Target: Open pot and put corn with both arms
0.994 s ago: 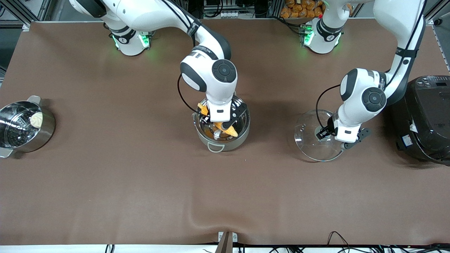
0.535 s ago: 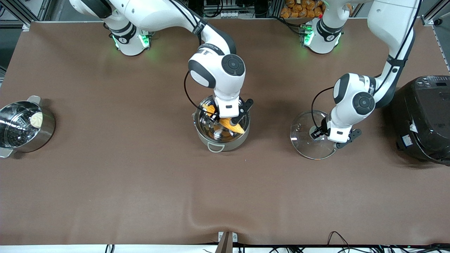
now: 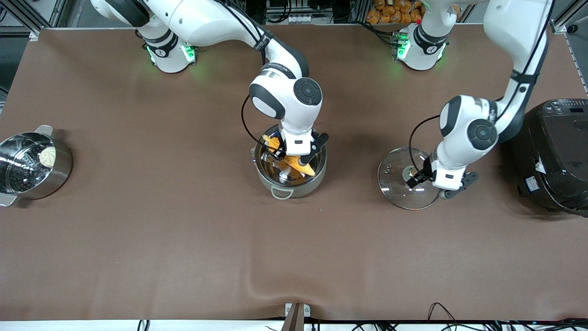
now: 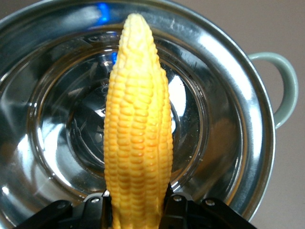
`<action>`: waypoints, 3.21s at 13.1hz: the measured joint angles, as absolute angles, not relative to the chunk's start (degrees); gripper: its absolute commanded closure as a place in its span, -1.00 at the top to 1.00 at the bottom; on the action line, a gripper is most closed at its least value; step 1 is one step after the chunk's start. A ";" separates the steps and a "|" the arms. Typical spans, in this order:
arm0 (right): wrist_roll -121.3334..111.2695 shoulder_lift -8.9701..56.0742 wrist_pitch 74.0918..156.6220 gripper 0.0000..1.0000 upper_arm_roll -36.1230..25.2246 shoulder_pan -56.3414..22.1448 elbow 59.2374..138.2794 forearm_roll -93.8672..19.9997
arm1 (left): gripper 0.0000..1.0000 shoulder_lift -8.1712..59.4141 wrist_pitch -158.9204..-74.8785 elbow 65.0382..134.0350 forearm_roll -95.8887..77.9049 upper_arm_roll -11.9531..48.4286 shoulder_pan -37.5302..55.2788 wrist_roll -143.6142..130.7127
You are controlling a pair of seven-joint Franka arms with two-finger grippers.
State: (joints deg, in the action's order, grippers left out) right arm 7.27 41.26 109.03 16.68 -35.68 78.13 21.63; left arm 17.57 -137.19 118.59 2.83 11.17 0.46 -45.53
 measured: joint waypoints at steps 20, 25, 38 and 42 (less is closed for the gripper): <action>8.75 28.57 98.41 1.00 16.40 -20.12 76.87 15.56 | 1.00 1.09 -93.18 91.35 2.62 9.10 -0.66 -16.79; 6.91 24.09 96.97 1.00 16.35 -8.28 79.95 8.95 | 1.00 0.95 -93.19 91.44 2.51 8.97 -0.66 -14.61; -6.57 -2.44 88.67 1.00 0.94 6.03 92.81 -1.73 | 1.00 0.15 -93.16 90.95 2.49 8.82 -0.66 -13.55; -4.73 -3.89 87.25 1.00 -0.17 5.70 92.84 -1.73 | 1.00 0.14 -92.78 89.99 2.49 8.73 -0.67 -13.55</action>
